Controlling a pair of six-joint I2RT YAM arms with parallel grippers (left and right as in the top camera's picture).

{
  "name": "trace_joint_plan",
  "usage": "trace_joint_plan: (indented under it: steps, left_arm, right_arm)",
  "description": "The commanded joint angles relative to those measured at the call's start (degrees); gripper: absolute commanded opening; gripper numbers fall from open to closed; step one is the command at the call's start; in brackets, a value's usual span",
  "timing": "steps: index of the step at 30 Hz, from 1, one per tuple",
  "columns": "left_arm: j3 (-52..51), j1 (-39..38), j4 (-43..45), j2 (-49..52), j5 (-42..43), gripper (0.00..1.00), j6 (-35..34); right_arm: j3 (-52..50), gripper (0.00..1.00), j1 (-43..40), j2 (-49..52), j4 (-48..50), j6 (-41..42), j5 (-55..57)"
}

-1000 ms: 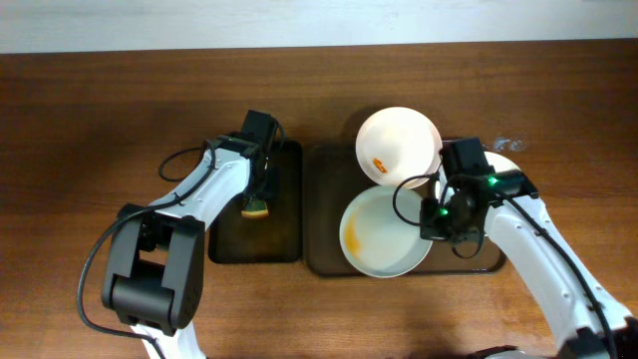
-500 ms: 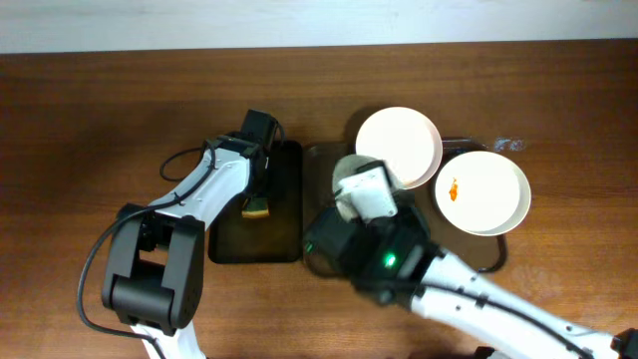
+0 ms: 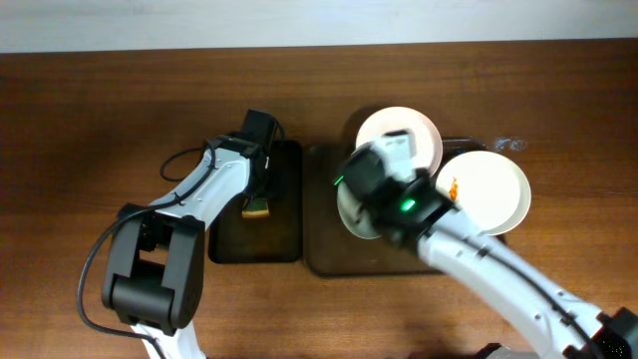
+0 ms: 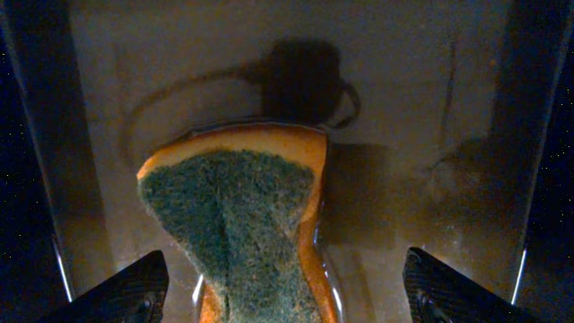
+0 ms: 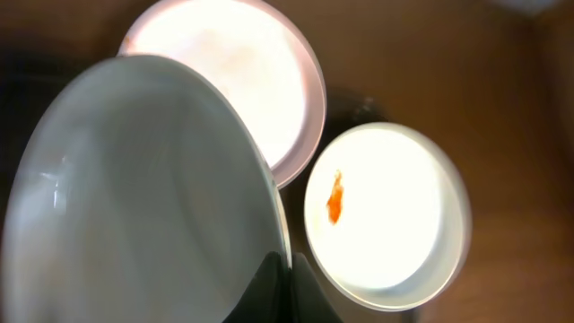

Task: Clean dirty plates on tray and stack at the side
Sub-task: 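Carry the scrubbed plate with the right gripper onto the right-side plate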

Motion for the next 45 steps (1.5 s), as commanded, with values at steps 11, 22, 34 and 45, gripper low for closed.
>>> trace_joint_plan:
  steps: [11,22,34,45]
  left_arm:
    - [-0.1,0.4,0.2,0.6,2.1,0.82,0.0]
    - [-0.1,0.4,0.2,0.6,2.1,0.82,0.0]
    - [-0.1,0.4,0.7,0.6,4.3,0.82,0.1]
    - [-0.1,0.4,0.6,0.6,4.3,0.82,0.0]
  right_arm:
    - [1.8,0.04,-85.7,-0.3,4.0,-9.4,-62.5]
    - [2.3,0.33,-90.9,8.5,14.1,-13.0,-66.4]
    - [9.1,0.59,-44.6,8.6,-1.6,-31.0,-52.1]
    - [9.1,0.41,-38.2,13.8,12.3,-33.1,-44.8]
